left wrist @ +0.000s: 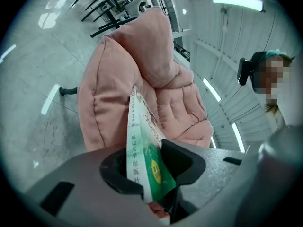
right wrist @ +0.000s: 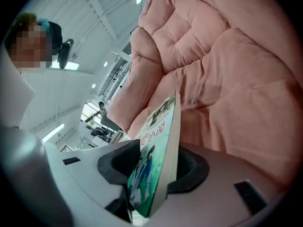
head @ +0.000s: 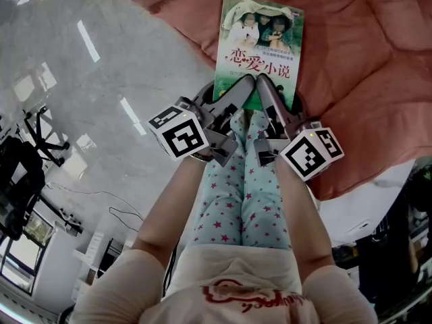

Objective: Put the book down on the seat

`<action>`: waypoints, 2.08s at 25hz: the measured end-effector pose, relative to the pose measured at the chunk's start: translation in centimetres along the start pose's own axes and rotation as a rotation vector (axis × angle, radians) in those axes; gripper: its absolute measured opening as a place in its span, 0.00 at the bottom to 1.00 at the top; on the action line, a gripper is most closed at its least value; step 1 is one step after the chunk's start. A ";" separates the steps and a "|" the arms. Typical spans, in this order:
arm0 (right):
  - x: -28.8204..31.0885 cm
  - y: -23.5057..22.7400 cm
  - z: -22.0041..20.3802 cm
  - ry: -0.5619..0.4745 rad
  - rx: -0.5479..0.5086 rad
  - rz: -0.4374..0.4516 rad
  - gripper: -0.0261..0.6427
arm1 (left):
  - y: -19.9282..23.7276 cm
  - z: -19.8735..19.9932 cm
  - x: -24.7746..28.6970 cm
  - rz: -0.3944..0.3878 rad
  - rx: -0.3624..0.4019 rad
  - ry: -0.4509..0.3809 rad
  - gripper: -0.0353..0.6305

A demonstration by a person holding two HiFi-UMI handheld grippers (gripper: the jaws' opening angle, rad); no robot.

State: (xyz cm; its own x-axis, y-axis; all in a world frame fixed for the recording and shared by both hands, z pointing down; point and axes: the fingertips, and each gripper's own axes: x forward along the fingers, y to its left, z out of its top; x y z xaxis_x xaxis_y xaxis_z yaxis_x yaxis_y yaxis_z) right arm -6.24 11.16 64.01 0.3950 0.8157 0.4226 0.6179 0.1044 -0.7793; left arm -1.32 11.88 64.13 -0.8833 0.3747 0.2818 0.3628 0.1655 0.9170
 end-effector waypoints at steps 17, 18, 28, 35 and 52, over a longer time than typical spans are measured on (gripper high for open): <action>0.0 -0.6 0.1 0.034 -0.148 -0.195 0.36 | 1.7 0.0 -0.7 0.266 0.109 0.008 0.38; 0.0 -0.8 0.1 0.040 -0.164 -0.205 0.36 | 2.0 -0.1 -0.6 0.275 0.105 0.009 0.39; -0.7 -1.0 0.3 0.107 -0.284 -0.283 0.40 | 2.1 0.1 -0.9 0.345 0.135 0.007 0.41; -0.6 0.5 0.7 0.096 -0.400 -0.258 0.45 | 3.4 0.4 -2.8 0.470 0.212 0.017 0.41; -4.4 9.1 6.7 0.016 -0.506 -0.138 0.20 | -8.7 3.8 -3.6 0.348 0.365 -0.086 0.41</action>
State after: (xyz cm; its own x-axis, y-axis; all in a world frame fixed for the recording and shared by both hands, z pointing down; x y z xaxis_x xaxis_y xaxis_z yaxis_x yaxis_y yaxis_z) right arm -6.89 12.29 51.93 0.2946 0.8043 0.5161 0.9145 -0.0804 -0.3966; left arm -0.16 12.59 54.02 -0.6698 0.5353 0.5146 0.7247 0.3201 0.6102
